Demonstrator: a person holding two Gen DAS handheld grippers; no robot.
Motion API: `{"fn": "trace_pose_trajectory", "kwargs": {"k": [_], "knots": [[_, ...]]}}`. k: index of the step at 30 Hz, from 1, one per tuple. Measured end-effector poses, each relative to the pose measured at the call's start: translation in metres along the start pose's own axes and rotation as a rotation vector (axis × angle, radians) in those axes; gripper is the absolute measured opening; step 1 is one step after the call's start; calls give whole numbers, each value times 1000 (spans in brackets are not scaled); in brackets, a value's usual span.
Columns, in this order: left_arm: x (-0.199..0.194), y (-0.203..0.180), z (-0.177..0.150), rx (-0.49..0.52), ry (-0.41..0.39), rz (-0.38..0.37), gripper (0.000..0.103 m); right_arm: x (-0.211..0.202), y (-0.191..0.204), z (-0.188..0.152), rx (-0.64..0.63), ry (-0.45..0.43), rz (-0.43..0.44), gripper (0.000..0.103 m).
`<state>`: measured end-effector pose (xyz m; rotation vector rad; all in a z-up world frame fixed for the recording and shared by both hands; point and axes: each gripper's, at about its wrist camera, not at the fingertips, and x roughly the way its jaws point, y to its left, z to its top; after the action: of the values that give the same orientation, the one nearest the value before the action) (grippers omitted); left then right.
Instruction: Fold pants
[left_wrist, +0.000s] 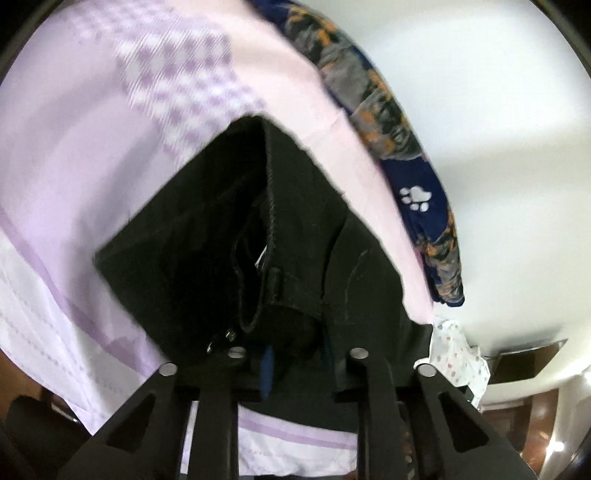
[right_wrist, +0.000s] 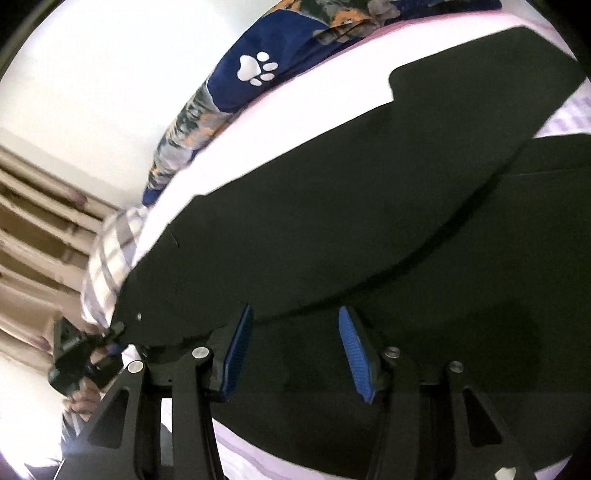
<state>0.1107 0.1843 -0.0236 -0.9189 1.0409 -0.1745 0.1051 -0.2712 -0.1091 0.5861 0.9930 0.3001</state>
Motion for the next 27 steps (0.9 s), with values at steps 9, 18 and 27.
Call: {"fn": "trace_pose_trajectory", "kwargs": {"k": [9, 18, 27], "knots": [[-5, -12, 7, 75, -20, 37, 17, -8, -37, 36, 130, -122, -74, 23], [6, 7, 3, 54, 23, 92, 16, -32, -67, 66, 134, -167, -180, 16], [9, 1, 8, 175, 72, 147, 16, -65, -31, 49, -4, -229, -318, 5]]}}
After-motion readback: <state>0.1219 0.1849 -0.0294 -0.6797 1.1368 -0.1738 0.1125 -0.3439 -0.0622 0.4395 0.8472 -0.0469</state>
